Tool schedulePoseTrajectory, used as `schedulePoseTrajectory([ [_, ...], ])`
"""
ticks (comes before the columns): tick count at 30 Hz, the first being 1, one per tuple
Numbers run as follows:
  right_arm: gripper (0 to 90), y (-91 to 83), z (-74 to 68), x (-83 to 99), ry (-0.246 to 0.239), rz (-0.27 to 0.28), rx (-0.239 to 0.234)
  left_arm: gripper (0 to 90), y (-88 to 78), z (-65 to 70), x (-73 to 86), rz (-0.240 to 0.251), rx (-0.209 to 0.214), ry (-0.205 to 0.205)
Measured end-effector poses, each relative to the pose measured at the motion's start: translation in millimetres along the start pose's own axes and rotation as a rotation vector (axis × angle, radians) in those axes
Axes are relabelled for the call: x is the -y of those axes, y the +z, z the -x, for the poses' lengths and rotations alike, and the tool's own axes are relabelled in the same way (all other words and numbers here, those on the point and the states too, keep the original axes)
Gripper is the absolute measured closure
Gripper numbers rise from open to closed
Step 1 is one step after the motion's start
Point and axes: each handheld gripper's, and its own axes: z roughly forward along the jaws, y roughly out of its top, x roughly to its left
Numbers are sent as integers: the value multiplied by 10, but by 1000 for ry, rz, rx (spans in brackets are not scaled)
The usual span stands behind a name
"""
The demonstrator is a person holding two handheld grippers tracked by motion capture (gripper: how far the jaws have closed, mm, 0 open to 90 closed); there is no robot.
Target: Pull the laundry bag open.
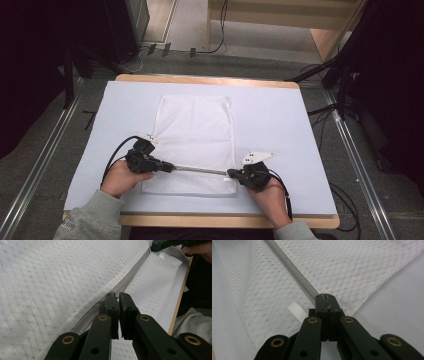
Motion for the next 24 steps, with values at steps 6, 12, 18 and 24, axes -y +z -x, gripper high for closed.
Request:
schedulePoseTrajectory([
  [6,900,1,-5,-7,-6,-4,4,881,-39,-19,39,1,-18,-8],
  [12,900,2,0,-20,-11,-12,2,881,-144,-83,125,10,-30,-35],
  [18,900,4,8,-28,-18,-15,-4,881,-234,-143,206,0,-63,-51],
  [24,900,3,16,-38,-17,-26,-11,881,-395,-253,369,16,-81,-101],
])
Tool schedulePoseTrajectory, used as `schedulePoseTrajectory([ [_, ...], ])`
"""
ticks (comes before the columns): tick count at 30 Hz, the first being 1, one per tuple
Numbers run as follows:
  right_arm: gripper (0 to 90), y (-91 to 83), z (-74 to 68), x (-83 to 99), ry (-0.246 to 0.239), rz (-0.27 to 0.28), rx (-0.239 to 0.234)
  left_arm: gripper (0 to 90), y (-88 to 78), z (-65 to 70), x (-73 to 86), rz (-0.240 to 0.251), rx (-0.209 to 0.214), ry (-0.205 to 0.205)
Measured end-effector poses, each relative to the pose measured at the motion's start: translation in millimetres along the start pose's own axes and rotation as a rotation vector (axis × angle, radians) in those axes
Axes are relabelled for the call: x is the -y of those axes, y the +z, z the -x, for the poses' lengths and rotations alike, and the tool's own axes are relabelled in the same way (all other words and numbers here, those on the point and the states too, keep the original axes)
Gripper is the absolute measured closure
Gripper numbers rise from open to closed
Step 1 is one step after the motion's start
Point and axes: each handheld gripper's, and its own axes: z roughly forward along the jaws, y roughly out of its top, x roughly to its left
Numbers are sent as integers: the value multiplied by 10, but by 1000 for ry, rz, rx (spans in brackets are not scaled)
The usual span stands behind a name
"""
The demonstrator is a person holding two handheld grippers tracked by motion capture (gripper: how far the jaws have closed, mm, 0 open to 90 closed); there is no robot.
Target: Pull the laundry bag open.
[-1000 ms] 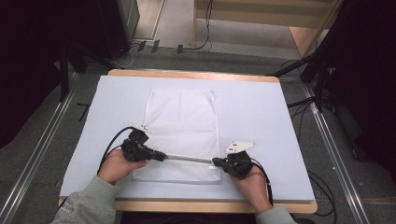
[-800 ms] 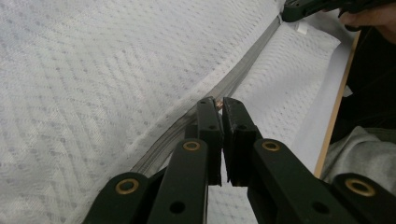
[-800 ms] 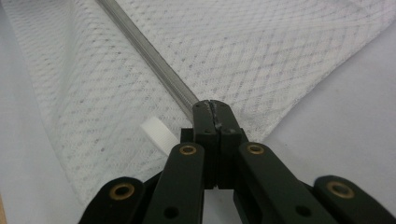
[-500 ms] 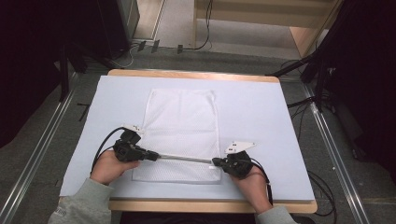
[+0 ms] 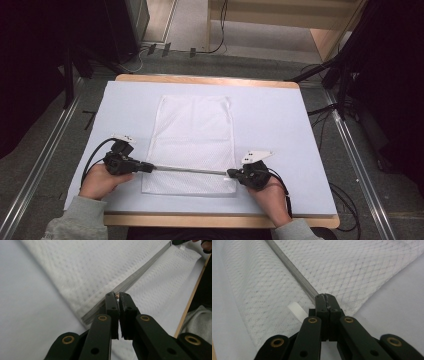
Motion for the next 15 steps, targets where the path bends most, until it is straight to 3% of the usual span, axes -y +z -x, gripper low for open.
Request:
schedulePoseTrajectory([
  [5,900,1,15,-17,1,-12,-9,881,-90,-54,90,21,-37,-28],
  [11,900,5,41,-53,-2,-31,-27,872,-88,-51,115,32,-9,-35],
  [13,900,4,46,-76,-13,-47,-31,863,-92,-37,116,46,-10,-10],
  [15,900,-2,61,-100,14,-57,-47,781,-106,-9,108,71,-6,17],
])
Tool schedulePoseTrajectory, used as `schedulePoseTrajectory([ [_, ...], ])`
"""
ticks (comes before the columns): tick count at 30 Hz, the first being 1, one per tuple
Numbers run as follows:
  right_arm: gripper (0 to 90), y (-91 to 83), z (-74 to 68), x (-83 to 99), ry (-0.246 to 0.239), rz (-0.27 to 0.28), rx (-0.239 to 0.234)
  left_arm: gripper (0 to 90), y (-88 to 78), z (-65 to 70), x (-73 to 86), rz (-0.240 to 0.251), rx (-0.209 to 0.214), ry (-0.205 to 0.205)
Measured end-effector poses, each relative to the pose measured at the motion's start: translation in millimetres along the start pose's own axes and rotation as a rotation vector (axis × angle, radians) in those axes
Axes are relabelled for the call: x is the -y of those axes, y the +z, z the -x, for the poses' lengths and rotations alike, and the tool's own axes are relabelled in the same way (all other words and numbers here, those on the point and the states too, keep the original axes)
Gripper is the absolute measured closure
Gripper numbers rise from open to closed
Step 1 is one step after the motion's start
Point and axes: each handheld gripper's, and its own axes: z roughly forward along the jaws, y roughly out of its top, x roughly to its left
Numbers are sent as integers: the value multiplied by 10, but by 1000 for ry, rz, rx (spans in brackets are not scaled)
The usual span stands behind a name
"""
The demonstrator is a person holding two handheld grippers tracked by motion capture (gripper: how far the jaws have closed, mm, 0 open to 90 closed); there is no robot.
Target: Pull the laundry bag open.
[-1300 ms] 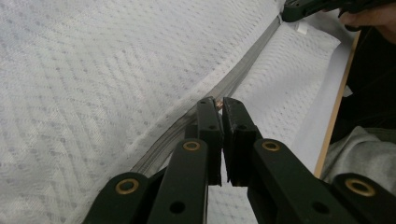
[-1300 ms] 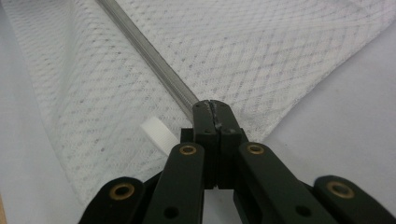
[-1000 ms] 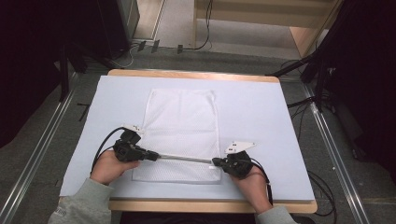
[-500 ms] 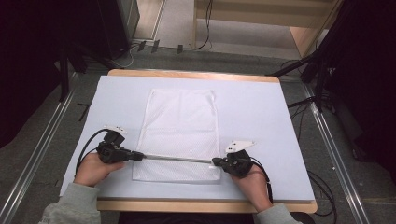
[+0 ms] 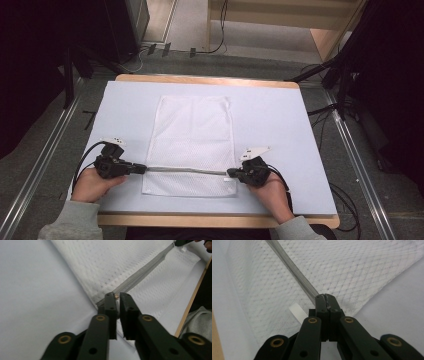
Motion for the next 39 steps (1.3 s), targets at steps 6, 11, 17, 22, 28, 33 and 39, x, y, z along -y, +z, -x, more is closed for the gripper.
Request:
schedulePoseTrajectory([
  [6,819,-93,17,-82,-33,67,-10,606,-30,31,-33,51,-49,47],
  [11,730,-129,70,-99,-8,94,6,498,-60,30,-56,75,-98,72],
  [17,642,-181,162,-116,13,127,24,409,-60,-21,-84,90,-145,70],
  [22,550,-225,259,-113,27,147,51,382,-80,-79,-105,110,-181,69],
  [28,481,-304,389,-82,59,171,93,369,-80,-147,-108,107,-210,66],
  [33,429,-356,504,-45,74,186,124,354,-91,-185,-114,128,-233,72],
  [39,369,-418,654,28,100,202,164,328,-90,-258,-108,130,-258,79],
])
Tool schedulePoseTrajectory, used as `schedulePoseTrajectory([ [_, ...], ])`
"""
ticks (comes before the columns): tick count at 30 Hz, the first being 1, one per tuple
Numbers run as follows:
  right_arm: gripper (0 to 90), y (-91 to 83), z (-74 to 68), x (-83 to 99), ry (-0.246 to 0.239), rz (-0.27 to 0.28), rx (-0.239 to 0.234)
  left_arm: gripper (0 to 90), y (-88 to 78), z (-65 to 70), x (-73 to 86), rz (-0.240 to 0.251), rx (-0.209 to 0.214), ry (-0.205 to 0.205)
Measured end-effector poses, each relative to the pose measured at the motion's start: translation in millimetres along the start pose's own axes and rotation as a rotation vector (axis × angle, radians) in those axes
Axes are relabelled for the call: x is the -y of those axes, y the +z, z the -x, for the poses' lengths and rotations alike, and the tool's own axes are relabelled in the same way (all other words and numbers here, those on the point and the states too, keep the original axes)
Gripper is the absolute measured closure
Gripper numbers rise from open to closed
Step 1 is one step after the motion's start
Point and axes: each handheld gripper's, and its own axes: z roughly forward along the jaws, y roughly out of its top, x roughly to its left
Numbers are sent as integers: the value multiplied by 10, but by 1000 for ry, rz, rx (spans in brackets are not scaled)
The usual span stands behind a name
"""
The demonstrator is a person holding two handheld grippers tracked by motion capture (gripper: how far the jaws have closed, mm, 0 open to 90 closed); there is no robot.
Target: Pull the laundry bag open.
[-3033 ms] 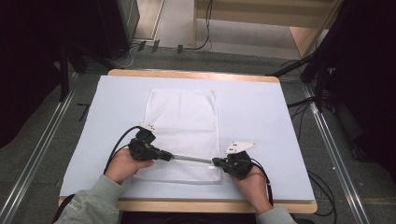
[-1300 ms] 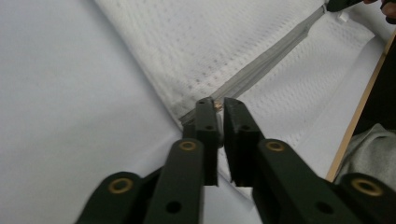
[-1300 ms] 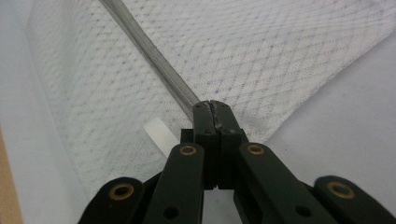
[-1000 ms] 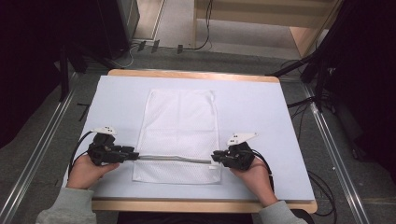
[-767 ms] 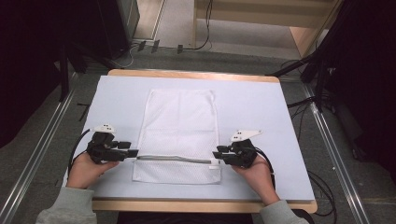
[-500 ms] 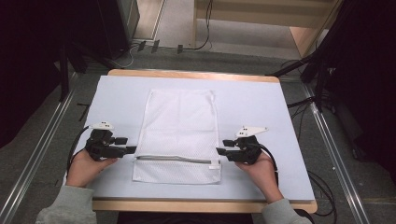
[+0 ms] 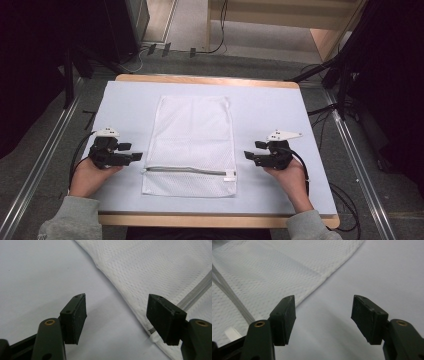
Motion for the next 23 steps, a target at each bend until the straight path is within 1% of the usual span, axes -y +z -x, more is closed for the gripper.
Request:
schedulePoseTrajectory([
  [2,361,-8,42,16,19,1,12,324,7,-12,0,3,2,1],
  [4,354,-9,55,24,26,3,16,322,15,-25,1,-2,0,5],
  [8,348,-8,58,30,22,4,24,317,27,-39,1,2,0,-2],
  [10,346,-9,60,33,22,2,27,311,29,-46,4,4,-10,2],
  [11,346,-8,61,36,25,1,26,309,34,-51,6,7,-6,3],
  [13,344,-5,62,40,27,-1,27,305,37,-50,9,7,-13,-3],
  [23,328,1,81,51,32,-8,37,299,49,-51,15,2,-22,2],
])
